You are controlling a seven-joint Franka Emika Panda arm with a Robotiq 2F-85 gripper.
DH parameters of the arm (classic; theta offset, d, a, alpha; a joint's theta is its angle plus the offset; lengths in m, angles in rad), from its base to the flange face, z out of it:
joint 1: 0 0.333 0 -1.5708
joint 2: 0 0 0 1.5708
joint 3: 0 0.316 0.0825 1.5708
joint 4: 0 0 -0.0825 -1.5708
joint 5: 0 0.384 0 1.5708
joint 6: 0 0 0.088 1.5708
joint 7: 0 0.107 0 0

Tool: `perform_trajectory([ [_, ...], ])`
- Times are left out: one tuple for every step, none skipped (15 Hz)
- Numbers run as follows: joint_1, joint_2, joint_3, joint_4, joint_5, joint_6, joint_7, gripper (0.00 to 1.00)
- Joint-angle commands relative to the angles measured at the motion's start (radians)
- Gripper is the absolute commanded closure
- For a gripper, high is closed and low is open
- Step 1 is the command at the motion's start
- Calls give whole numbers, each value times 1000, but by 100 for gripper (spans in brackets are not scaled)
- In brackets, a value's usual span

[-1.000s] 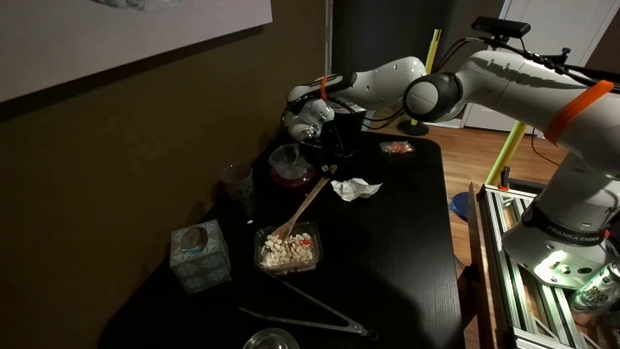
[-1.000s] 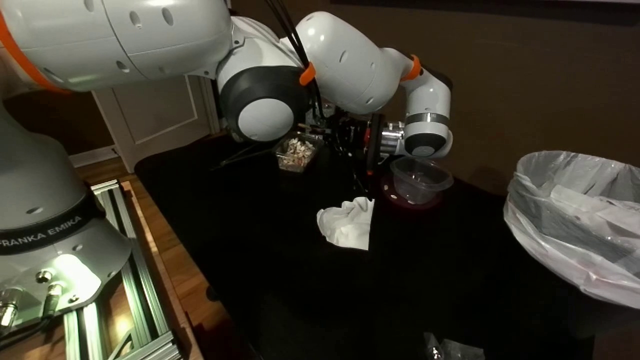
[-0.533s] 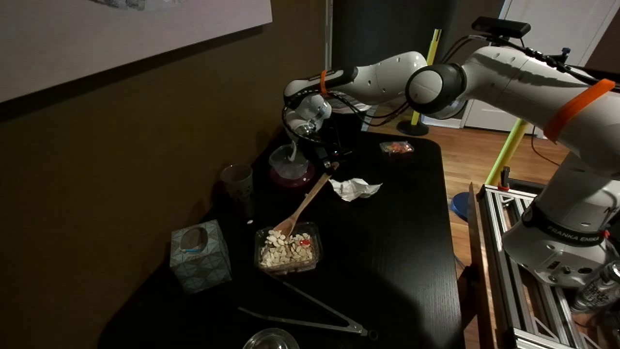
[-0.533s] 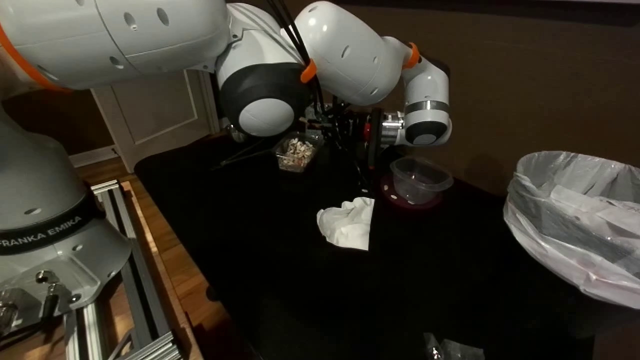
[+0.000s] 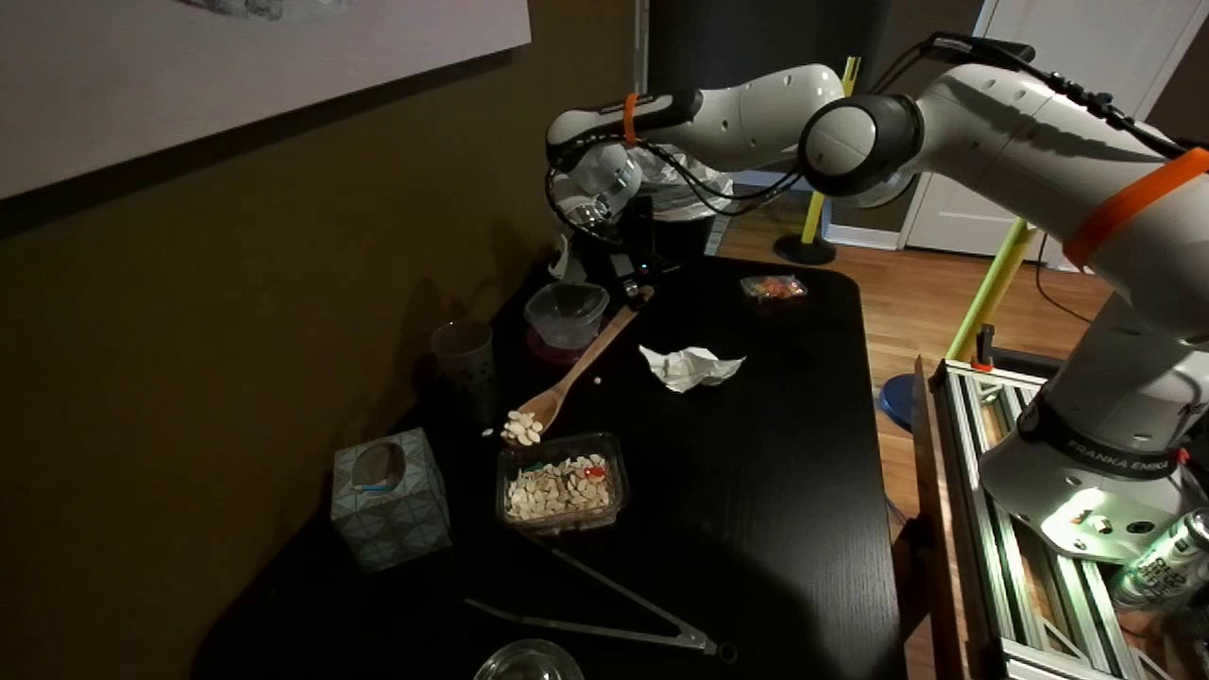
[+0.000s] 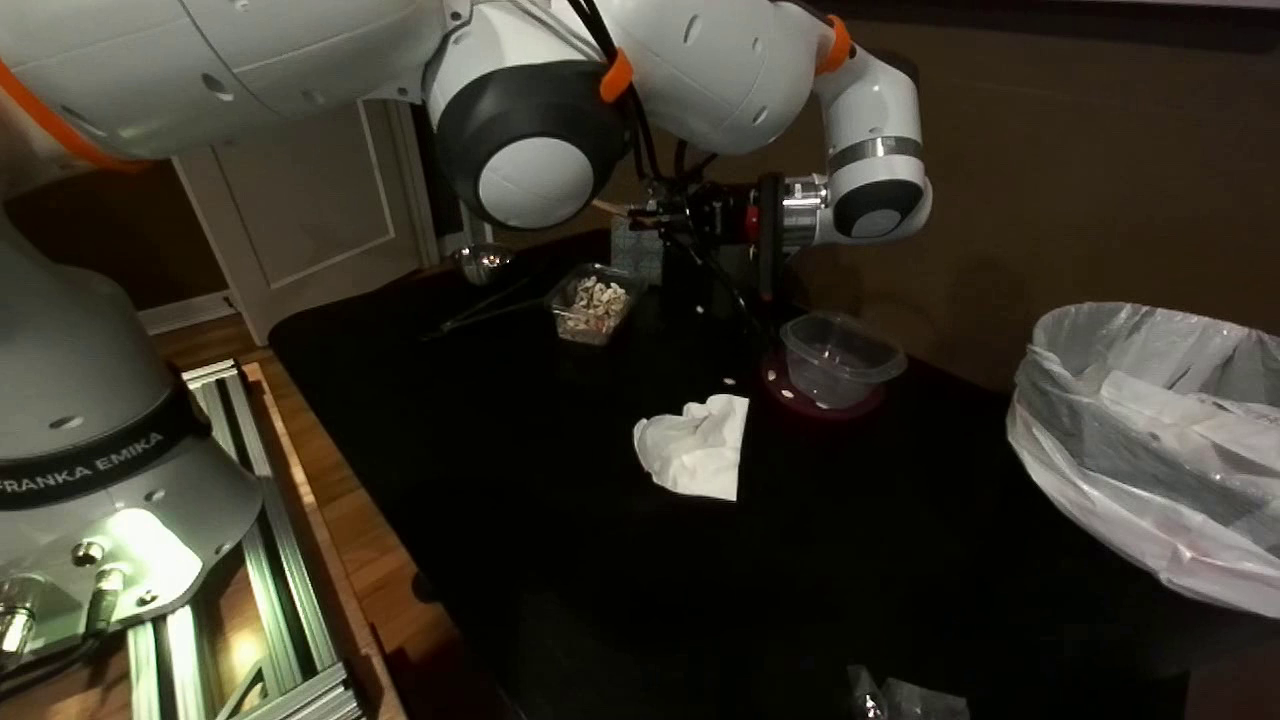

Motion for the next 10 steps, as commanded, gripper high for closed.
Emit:
perform_trajectory([
  [11,-67,-13,-77,-35,26,-18,97],
  [15,-77,-15,-88,-42,24,-19,97],
  [7,-33,-1,-24,-14,1,0,87],
  [12,-41,-1,-33,-20,1,0,87],
  [15,-46,-2,-40,-23,1,0,87],
  [17,-49,-2,-45,-25,1,0,87],
  [17,-51,-2,-47,-26,1,0,87],
  [17,-51,-3,-48,-27,1,0,87],
  [17,-51,-3,-49,-27,1,0,87],
  [17,-51,-4,-49,-27,1,0,87],
])
